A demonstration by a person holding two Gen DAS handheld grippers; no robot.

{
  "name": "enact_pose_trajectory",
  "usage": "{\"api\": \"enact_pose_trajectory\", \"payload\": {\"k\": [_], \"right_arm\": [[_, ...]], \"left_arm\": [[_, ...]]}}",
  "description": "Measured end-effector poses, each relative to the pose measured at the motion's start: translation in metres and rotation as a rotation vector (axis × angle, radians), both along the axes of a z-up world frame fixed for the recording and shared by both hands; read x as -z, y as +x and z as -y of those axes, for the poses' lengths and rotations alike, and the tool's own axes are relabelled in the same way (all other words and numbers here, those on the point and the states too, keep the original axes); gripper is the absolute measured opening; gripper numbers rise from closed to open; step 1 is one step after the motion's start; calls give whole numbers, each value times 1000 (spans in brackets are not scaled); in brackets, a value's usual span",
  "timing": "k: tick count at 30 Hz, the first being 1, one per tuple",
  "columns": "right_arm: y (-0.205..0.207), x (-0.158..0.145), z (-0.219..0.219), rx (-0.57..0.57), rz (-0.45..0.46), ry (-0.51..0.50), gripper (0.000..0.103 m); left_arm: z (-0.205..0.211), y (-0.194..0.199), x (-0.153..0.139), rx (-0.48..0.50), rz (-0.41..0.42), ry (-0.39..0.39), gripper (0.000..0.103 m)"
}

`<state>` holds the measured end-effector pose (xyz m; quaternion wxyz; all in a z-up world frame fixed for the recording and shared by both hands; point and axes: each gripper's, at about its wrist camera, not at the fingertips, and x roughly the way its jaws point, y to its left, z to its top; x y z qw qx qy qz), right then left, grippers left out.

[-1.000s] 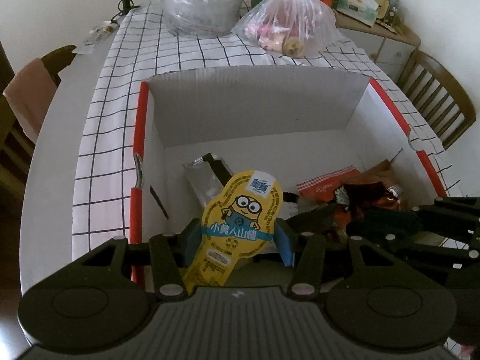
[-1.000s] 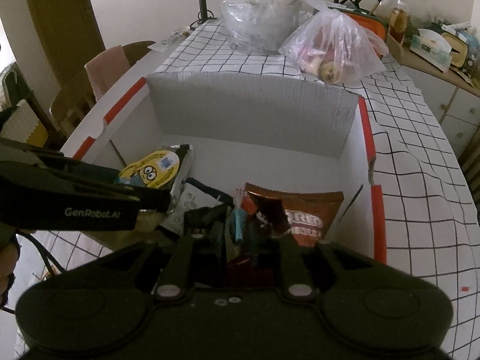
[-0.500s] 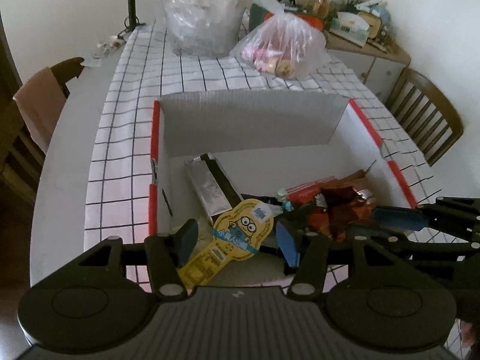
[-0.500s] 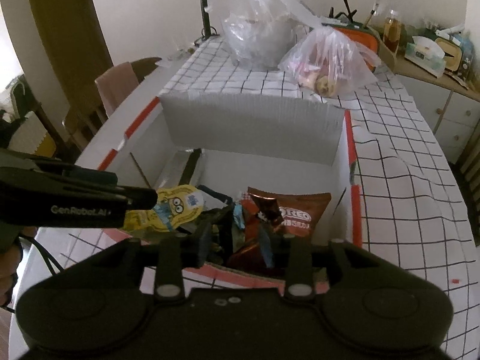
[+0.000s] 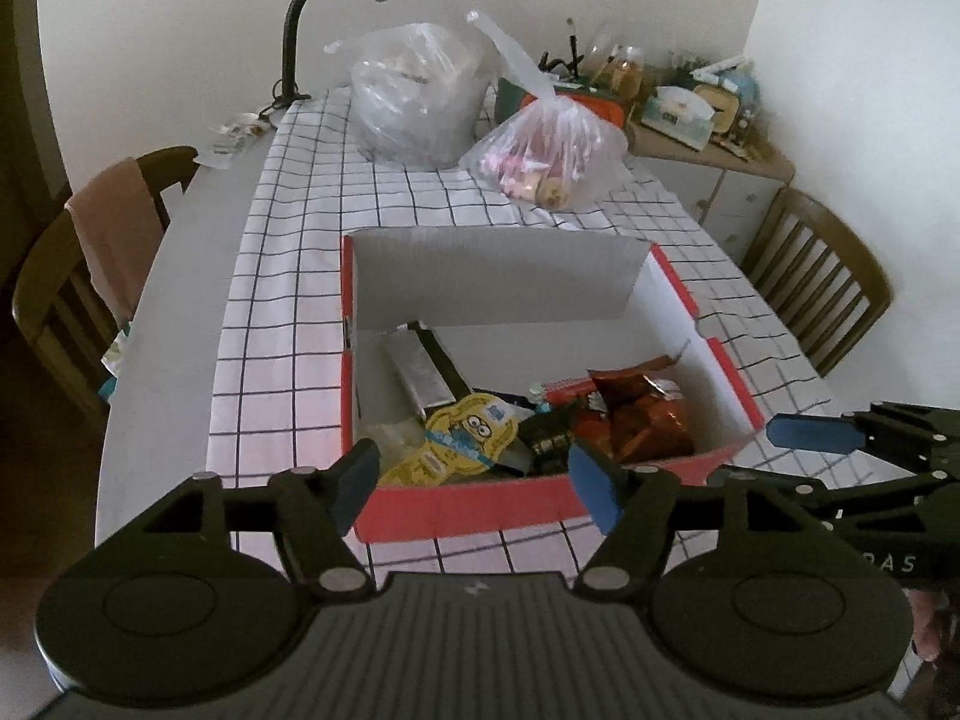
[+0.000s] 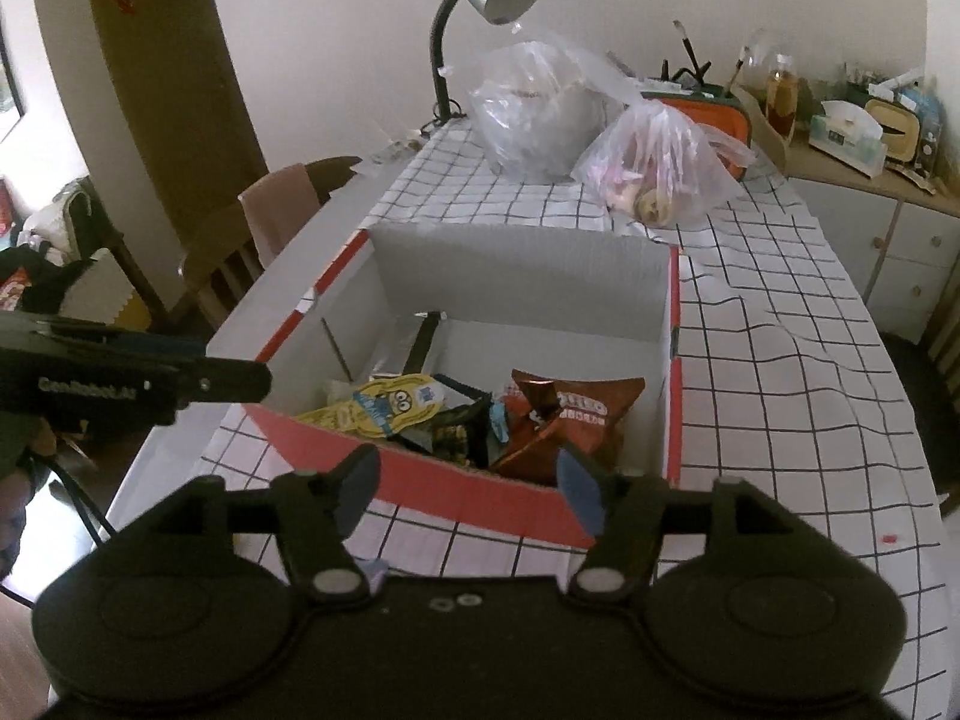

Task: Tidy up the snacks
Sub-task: 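Withdraw both grippers from the box back toward the remaining snacks, then grasp the yellow snack packet with the left gripper while the right grasps the brown wrapped packet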

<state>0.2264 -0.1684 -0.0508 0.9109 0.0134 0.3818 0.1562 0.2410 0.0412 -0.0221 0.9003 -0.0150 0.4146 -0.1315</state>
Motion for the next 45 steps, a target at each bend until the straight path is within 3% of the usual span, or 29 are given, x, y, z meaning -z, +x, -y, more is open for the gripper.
{"api": "enact_pose_trajectory", "payload": {"k": [4,8,13,17,28,32,45], "right_arm": [[-13,-1,0,-16,2,8,72],[-26,2,-3,-54,0,22,82],[-39,14,-7,-75,-27,45,94],[-48,28,-10,-66,-59,41,96],[-58,62,-2,28,-139,59,99],[-59,74,-8,44,-158,18,98],[-55,99,-25,-7,-218,12,90]], "left_arm": [[-6,-20,-4,11,19,-2,72],[-14,-36,-3,1,24,0,79],[-23,-50,8,-4,-20,-12,81],[-32,-60,22,-16,-58,-37,81],[-56,-73,64,-118,-146,-61,81],[-65,-75,79,-151,-174,-45,81],[-83,-61,116,-187,-226,-15,81]]}}
